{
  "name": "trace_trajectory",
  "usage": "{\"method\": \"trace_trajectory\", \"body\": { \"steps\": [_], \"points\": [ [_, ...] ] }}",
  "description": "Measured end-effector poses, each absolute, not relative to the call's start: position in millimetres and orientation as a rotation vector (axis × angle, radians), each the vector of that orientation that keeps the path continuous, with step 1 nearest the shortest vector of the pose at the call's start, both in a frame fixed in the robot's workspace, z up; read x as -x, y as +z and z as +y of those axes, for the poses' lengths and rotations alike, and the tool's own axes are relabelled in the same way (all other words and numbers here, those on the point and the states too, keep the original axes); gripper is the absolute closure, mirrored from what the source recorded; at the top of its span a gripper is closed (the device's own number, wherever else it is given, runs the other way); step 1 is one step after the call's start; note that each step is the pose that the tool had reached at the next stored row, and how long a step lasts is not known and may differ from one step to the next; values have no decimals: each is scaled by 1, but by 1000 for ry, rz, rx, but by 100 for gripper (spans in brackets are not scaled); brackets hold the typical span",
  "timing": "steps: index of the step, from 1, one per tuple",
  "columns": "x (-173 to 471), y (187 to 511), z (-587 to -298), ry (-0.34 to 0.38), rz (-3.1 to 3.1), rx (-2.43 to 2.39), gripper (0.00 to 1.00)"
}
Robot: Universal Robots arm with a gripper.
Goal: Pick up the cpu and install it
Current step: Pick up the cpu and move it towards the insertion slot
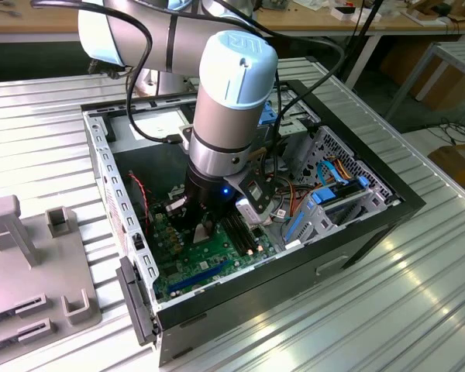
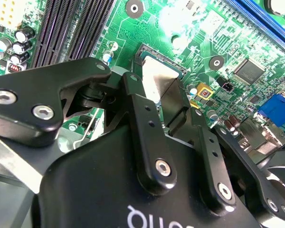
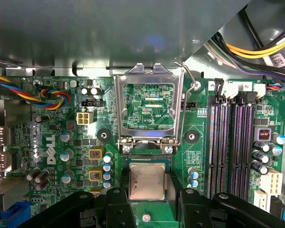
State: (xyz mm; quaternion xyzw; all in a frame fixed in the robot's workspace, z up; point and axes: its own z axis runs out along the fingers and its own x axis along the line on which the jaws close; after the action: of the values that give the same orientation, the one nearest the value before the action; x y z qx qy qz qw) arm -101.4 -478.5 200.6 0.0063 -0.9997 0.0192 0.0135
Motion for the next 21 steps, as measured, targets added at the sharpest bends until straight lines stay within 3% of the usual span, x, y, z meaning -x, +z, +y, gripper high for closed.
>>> {"method": "trace_trajectory", "body": {
  "steps": [13,15,16,21],
  "points": [
    [101,200,-478,59,-3114,-20,58],
    [101,200,-478,58,-3114,-20,57],
    [101,200,-478,59,-3114,-20,51],
    [101,200,-479,59,-3114,-20,51]
  ]
}}
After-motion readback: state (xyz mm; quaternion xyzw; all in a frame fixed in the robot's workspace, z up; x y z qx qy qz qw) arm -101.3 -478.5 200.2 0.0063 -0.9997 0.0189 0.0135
